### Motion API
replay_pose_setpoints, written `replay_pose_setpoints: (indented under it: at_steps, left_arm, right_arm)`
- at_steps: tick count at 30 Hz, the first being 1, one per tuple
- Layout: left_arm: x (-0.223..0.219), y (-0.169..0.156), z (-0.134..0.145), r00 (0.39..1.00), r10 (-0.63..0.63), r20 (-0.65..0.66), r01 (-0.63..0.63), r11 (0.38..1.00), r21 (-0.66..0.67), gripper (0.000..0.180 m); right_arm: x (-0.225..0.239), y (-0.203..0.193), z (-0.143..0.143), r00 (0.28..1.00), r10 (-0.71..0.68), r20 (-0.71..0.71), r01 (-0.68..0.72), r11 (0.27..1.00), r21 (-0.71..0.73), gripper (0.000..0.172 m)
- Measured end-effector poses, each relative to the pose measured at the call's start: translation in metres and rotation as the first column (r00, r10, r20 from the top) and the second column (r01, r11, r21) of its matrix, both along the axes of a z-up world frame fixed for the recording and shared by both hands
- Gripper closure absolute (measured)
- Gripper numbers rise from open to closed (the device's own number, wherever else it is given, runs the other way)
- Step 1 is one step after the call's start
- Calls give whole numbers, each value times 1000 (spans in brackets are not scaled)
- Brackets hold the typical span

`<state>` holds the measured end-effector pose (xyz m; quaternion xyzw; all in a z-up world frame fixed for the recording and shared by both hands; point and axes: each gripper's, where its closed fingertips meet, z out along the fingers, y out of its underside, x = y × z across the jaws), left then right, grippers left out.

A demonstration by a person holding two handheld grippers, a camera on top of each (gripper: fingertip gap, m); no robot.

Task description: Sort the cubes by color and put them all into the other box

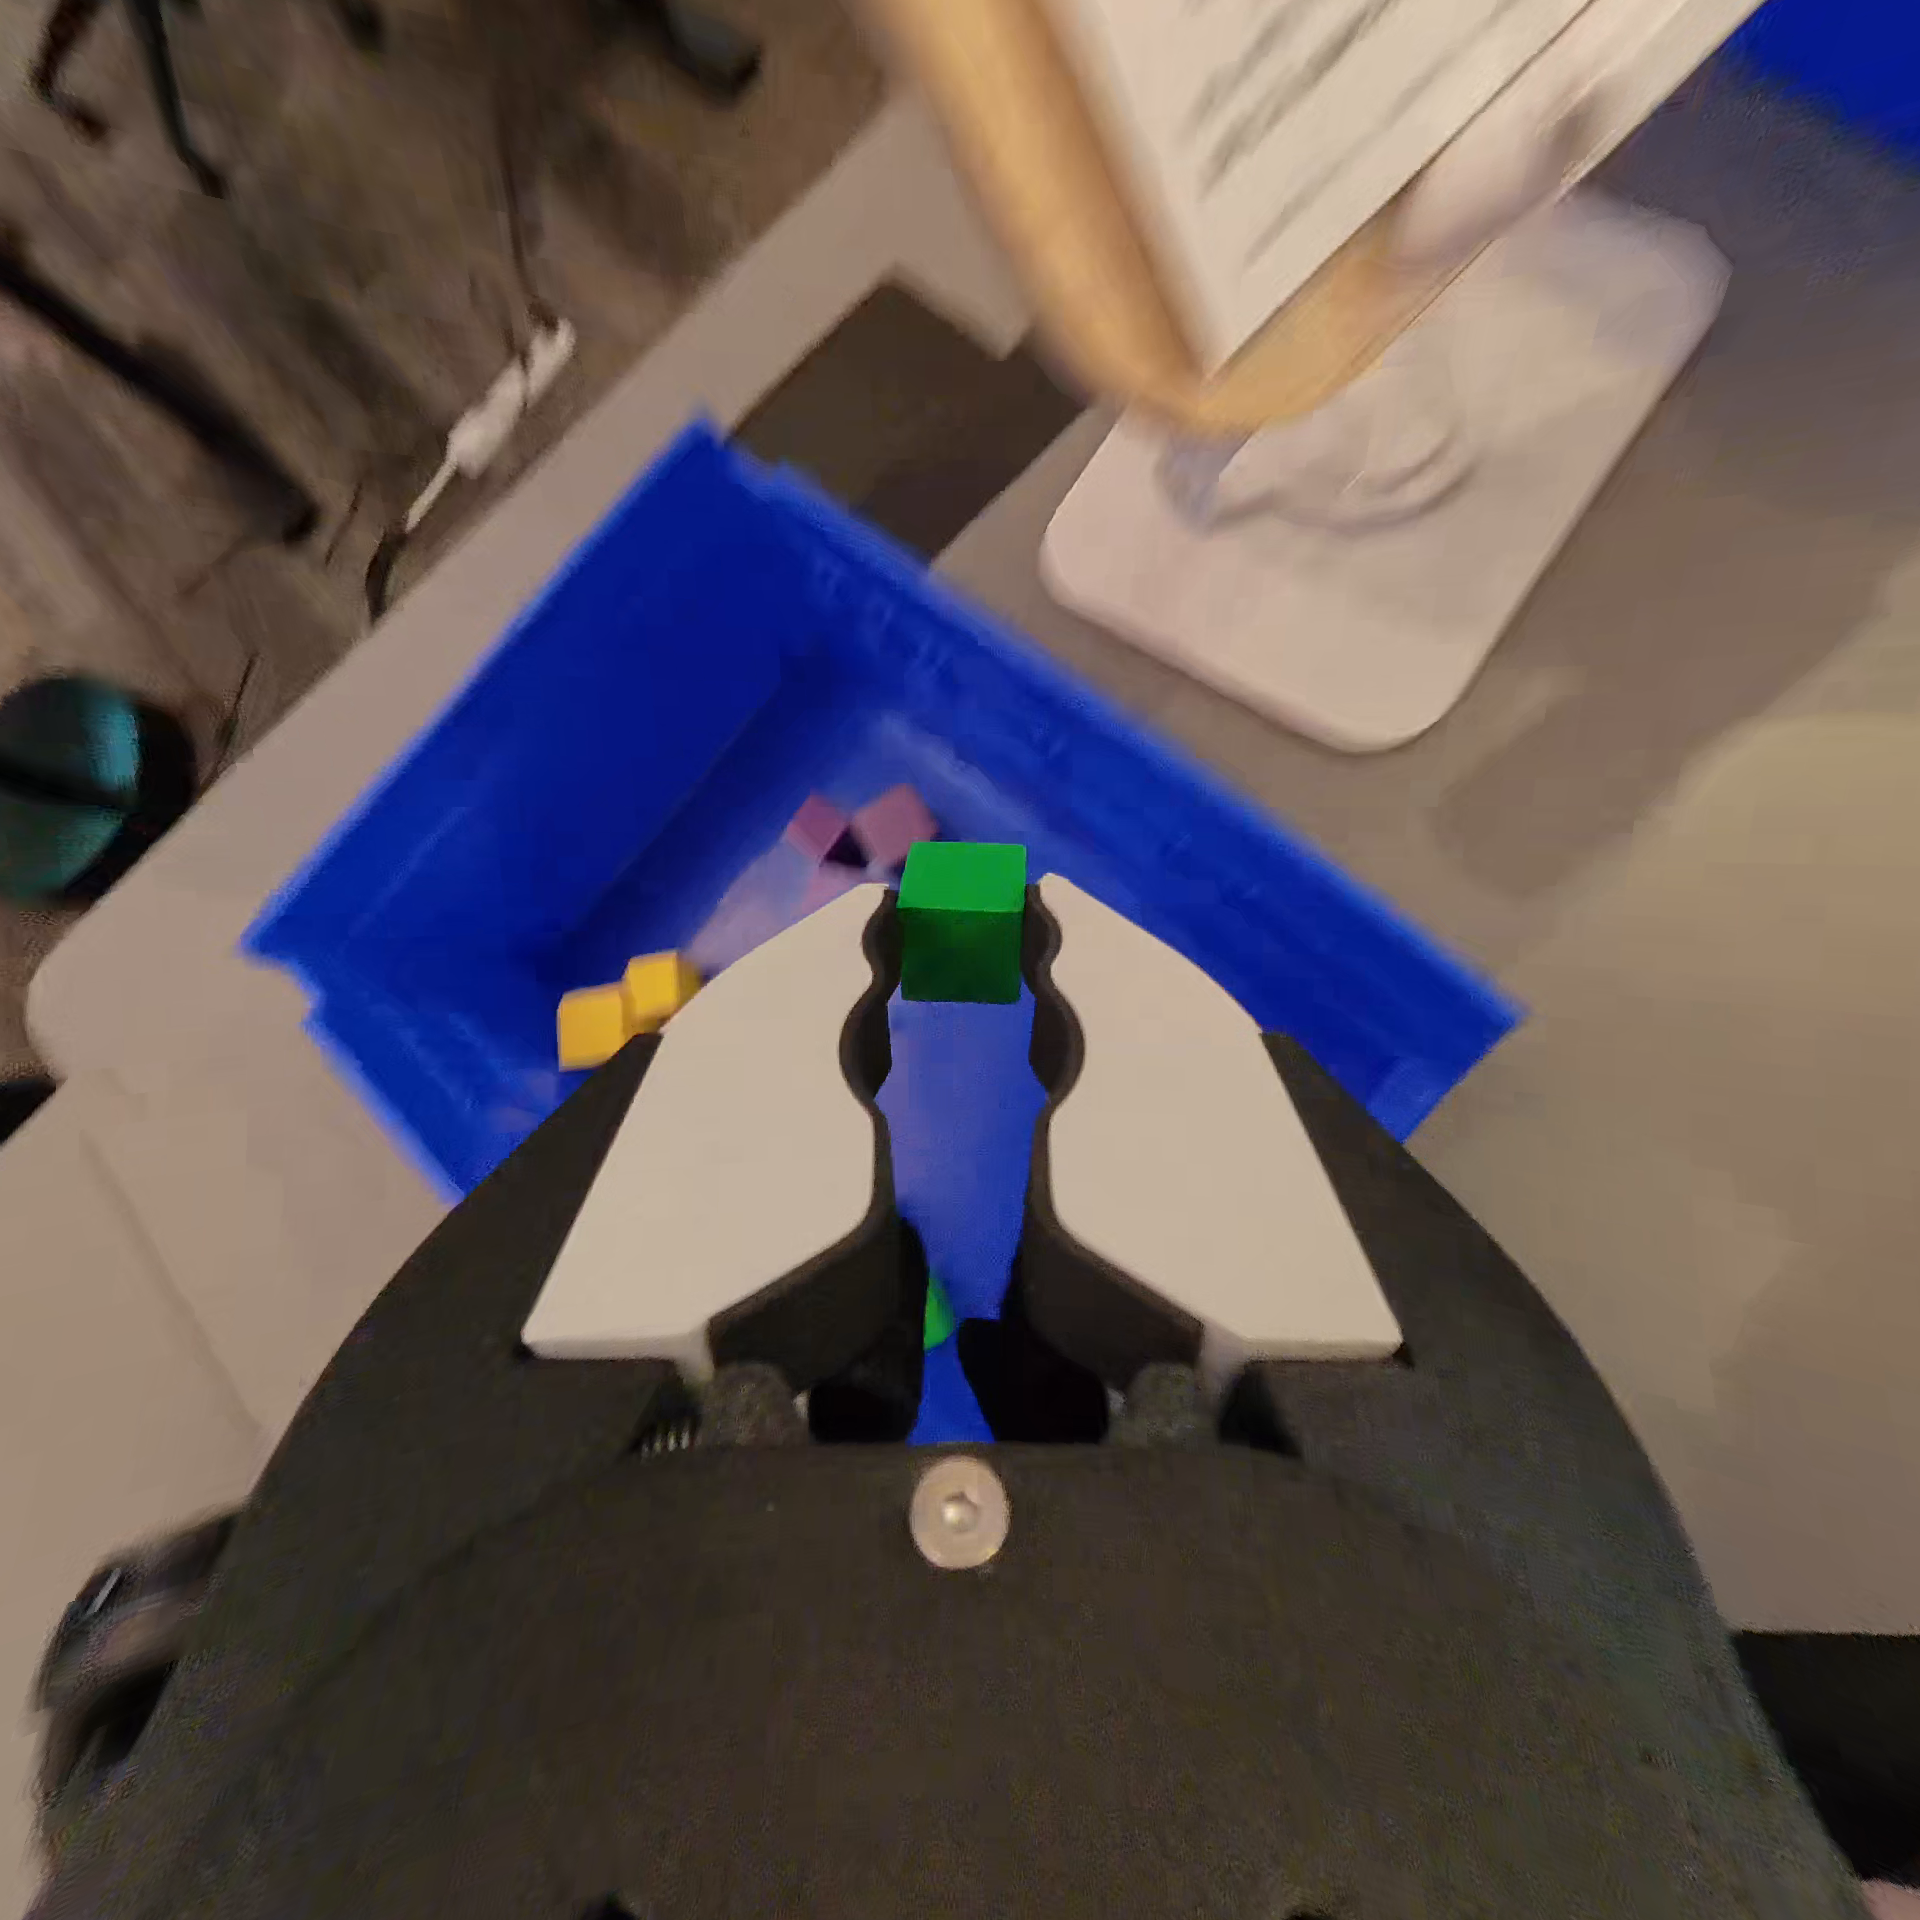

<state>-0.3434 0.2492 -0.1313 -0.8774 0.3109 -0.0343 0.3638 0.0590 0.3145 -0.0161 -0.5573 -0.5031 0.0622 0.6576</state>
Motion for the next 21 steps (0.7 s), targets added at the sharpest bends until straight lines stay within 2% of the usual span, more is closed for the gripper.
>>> replay_pose_setpoints:
  at_steps: [3, 7, 12, 16, 21]
  left_arm:
    - [49, -7, 41, 968, -154, 197, 132, 984, 119, 158]
    - [116, -21, 73, 872, -356, 337, 295, 930, 219, 158]
    - [199, -42, 92, 657, -546, 519, 468, 836, 288, 158]
    - [241, -60, 100, 467, -604, 646, 552, 770, 320, 158]
    - [266, -75, 98, 338, -624, 705, 626, 708, 327, 158]
  right_arm:
    - [-24, -37, 20, 992, 123, 21, -125, 983, 138, 142]
    - [-62, -80, 28, 968, 244, 62, -252, 933, 259, 139]
    - [-111, -116, 8, 931, 320, 176, -364, 861, 355, 135]
    - [-135, -136, -5, 907, 362, 213, -420, 813, 404, 132]
    - [-148, -151, -11, 887, 404, 222, -461, 779, 426, 130]
